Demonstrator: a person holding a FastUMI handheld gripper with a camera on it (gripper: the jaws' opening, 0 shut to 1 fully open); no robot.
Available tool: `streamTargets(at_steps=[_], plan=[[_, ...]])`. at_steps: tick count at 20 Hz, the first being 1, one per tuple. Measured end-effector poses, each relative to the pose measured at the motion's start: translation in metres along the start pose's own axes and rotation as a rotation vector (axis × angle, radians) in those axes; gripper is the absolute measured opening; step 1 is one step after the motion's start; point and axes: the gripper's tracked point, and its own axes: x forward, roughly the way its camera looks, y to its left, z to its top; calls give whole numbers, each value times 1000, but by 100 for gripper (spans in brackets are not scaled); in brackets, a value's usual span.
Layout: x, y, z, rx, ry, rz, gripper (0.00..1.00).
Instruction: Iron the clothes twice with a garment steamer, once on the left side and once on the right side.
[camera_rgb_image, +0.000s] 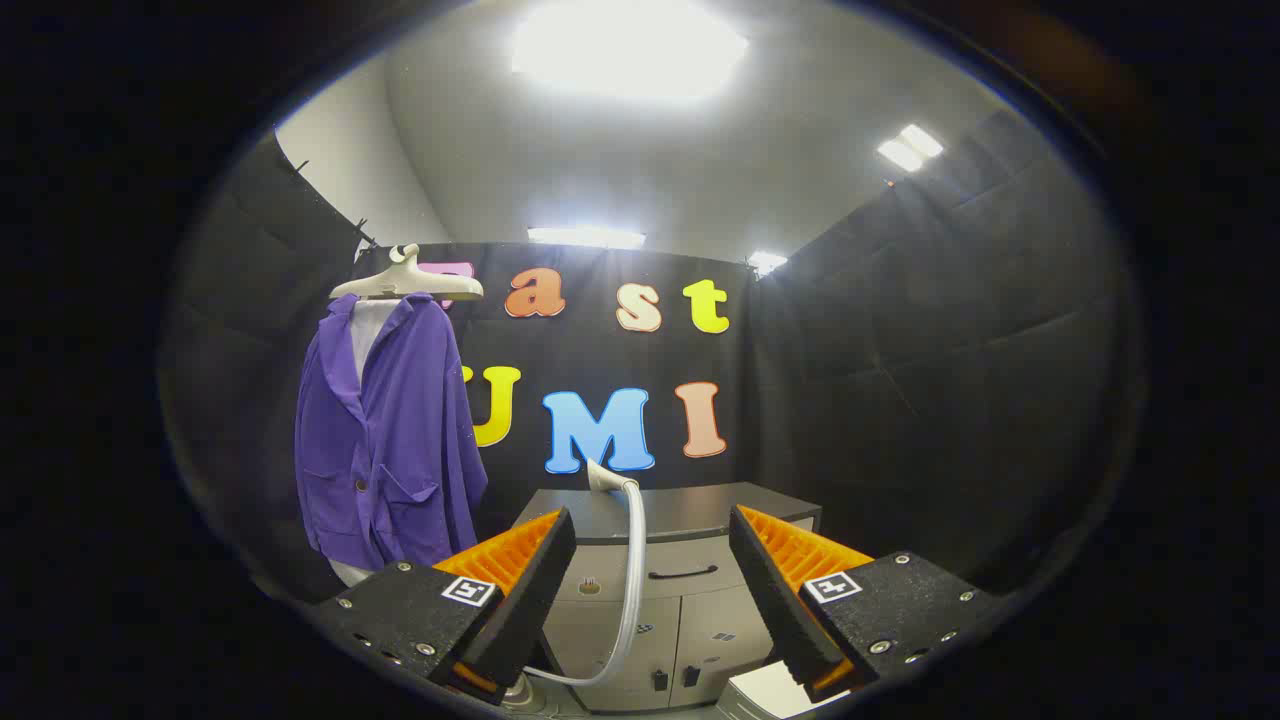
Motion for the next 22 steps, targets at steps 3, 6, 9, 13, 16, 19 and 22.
streamTargets(at_steps=[3,6,9,13,16,19,22], plan=[[1,4,2,10,-13,2,95],[1,7,2,16,-18,1,95],[2,10,3,32,-17,3,95],[5,11,3,33,-14,-2,95],[5,13,4,25,-15,-8,95],[6,17,11,27,-16,-5,95],[9,26,23,35,-27,12,95]])
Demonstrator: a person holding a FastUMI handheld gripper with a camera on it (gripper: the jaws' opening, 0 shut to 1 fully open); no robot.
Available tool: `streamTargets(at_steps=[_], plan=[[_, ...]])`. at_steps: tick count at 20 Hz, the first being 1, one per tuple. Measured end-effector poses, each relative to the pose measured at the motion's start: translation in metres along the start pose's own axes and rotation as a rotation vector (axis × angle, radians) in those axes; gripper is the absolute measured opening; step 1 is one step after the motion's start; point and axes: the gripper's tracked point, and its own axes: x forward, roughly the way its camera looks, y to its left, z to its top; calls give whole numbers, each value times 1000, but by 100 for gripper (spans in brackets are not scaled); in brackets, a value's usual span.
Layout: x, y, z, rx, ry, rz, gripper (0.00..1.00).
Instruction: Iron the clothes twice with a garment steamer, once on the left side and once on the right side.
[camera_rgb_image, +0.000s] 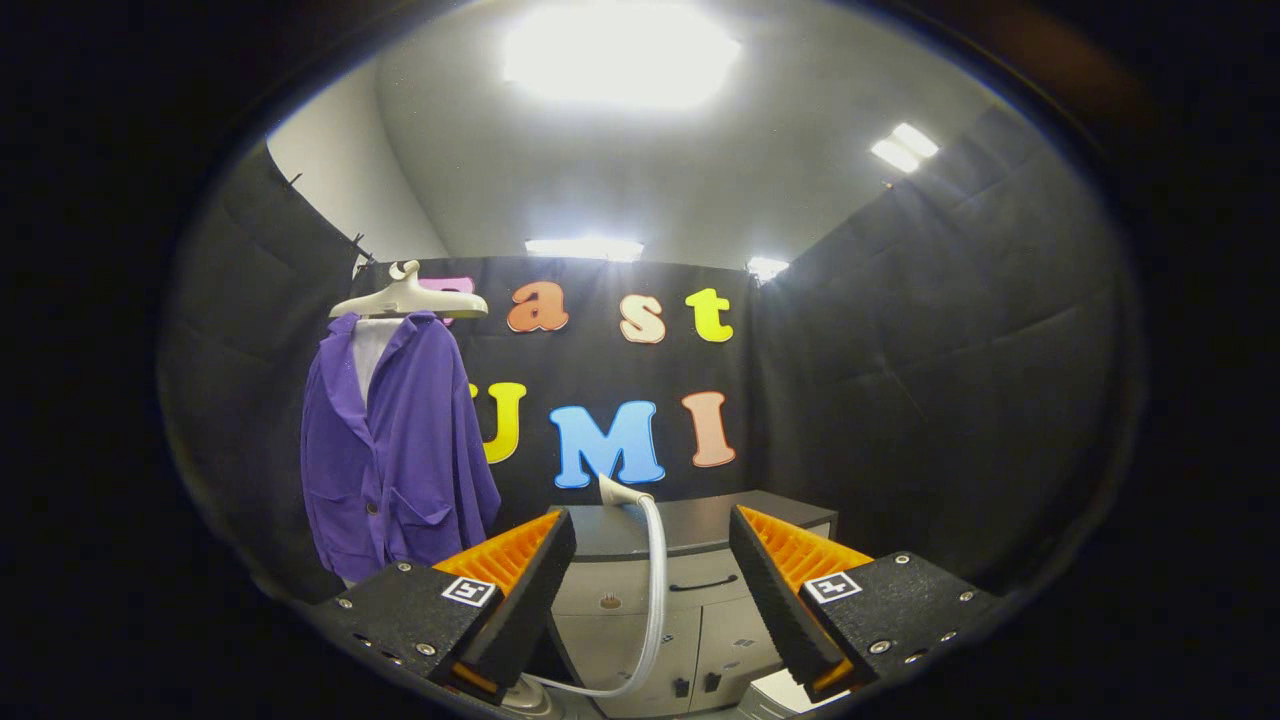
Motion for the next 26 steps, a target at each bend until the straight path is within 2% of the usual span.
streamTargets(at_steps=[5,10,19,26], plan=[[17,13,19,-32,-16,12,95],[51,26,41,-35,-18,66,95],[159,15,56,6,24,168,95],[245,-9,37,74,134,221,95]])
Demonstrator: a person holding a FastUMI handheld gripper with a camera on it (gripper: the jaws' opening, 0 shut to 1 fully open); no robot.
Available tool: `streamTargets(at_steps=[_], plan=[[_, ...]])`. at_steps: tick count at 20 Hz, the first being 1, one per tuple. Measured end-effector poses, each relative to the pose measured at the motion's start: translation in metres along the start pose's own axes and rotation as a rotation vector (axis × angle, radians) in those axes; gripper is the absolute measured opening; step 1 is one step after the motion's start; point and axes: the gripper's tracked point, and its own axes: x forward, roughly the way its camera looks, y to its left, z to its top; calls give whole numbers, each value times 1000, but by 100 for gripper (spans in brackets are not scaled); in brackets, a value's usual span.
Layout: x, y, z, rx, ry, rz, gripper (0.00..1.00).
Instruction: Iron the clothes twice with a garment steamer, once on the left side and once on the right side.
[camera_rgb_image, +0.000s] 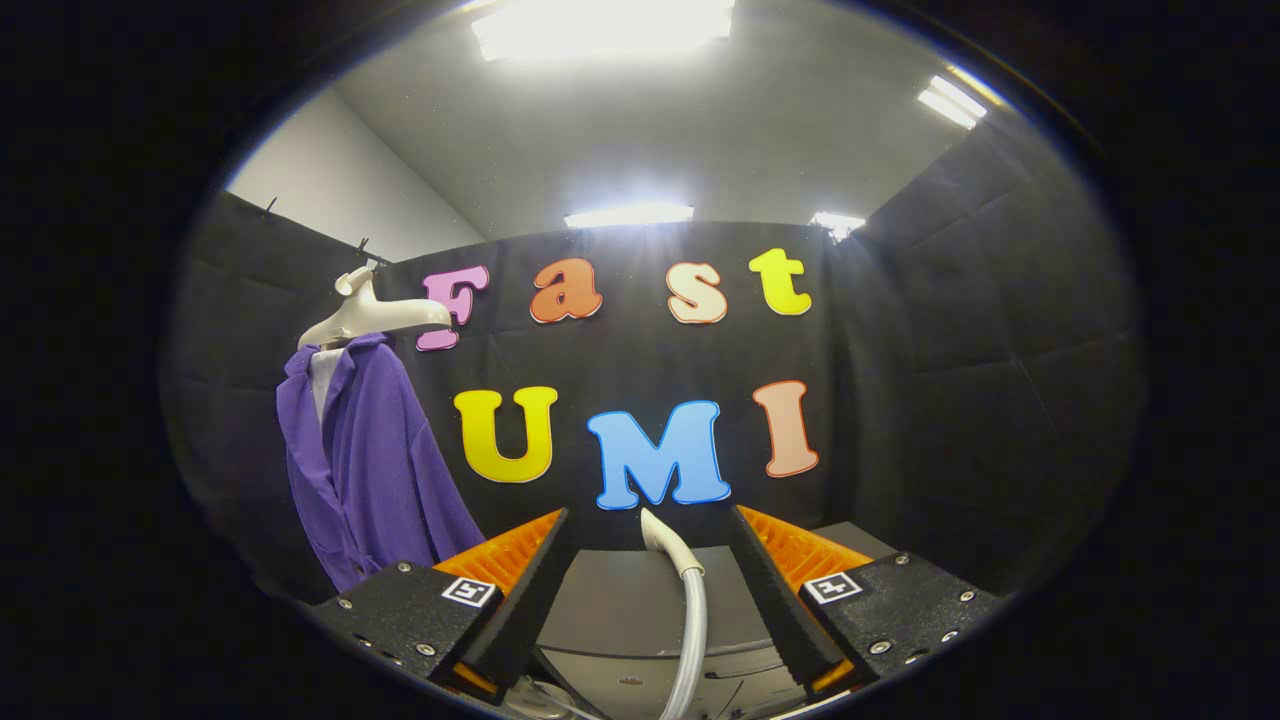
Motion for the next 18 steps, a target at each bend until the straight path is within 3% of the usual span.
streamTargets(at_steps=[6,18], plan=[[64,-17,-16,117,97,93,94],[200,-32,-93,378,402,169,92]])
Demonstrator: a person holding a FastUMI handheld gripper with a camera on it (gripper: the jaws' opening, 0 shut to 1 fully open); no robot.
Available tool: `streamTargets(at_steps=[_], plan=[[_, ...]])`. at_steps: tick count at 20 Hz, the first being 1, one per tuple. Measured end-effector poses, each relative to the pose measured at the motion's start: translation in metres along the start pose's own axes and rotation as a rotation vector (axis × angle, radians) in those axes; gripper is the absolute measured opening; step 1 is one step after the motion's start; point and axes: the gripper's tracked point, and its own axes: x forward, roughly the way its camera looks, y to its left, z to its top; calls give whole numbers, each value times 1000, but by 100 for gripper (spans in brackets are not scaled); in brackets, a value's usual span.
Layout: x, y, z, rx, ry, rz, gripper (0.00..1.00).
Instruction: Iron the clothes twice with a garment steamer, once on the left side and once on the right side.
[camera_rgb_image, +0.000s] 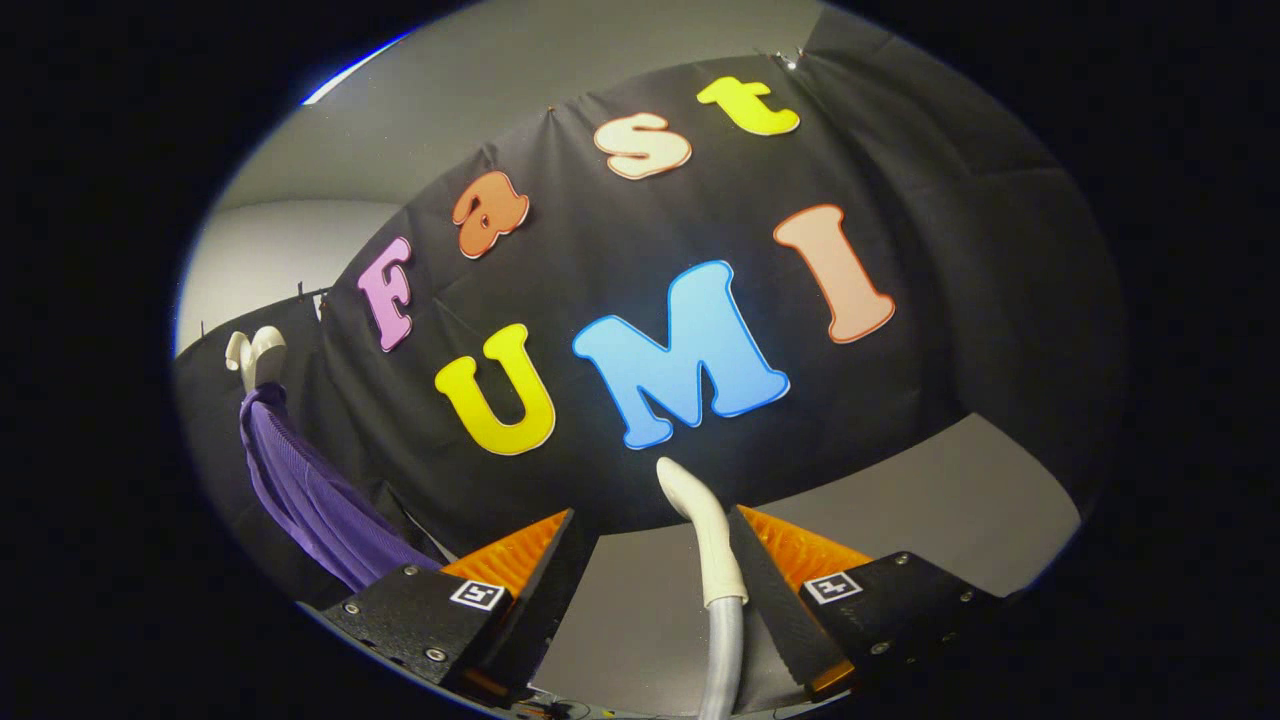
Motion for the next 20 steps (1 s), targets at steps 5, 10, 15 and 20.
streamTargets(at_steps=[5,10,15,20], plan=[[43,-26,-16,24,101,-38,92],[80,-52,-41,36,213,-81,92],[102,-54,-73,85,349,-54,92],[112,-53,-93,166,456,-16,88]])
